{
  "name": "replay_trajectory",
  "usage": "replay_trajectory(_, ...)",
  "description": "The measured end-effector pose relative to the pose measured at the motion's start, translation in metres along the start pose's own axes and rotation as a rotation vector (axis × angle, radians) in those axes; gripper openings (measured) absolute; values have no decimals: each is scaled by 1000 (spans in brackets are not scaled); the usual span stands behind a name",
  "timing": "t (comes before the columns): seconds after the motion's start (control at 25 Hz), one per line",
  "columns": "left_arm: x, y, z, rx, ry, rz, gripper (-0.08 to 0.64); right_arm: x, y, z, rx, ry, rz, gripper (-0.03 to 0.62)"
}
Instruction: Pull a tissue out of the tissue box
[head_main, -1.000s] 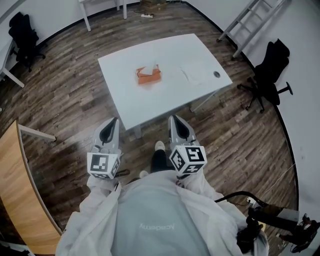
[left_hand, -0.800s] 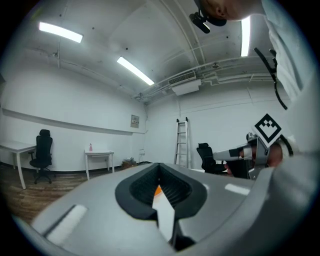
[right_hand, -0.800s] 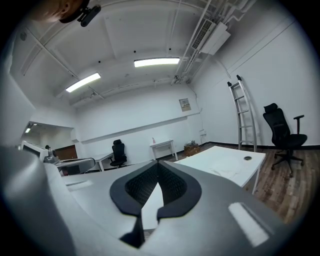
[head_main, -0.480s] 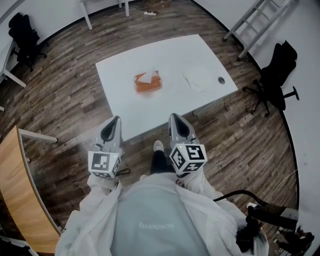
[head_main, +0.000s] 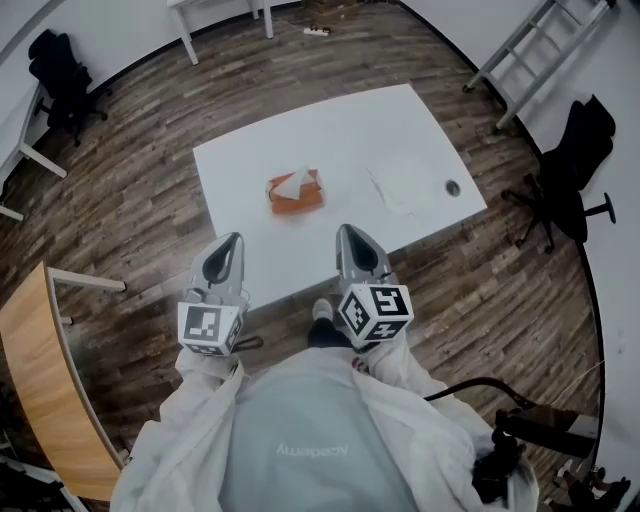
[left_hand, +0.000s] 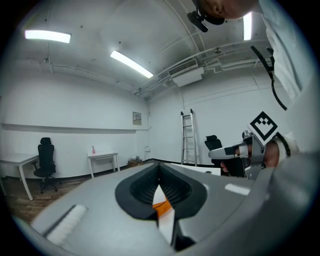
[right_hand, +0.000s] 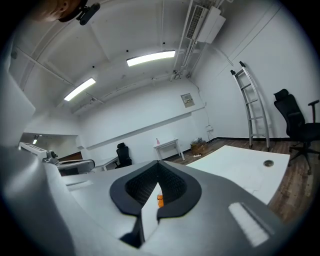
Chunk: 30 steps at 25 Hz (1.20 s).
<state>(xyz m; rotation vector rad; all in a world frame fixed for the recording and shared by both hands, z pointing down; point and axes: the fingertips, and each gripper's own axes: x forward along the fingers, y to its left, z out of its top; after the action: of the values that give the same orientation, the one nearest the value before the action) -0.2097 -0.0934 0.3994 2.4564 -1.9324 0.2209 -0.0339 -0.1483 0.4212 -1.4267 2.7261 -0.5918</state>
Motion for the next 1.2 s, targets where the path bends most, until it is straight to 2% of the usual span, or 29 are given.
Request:
replay_trajectory(0.16,18,2,13,31,11,16,0,17,-14,13,26,-12,21,0)
replay_trajectory(0.52,64,-10,22,50,21,32,0,44,-46,24,47,5,59,0)
replay_trajectory(1.2,80,-3,-6,28,110,62,0,69,-58,6,70,77,71,0)
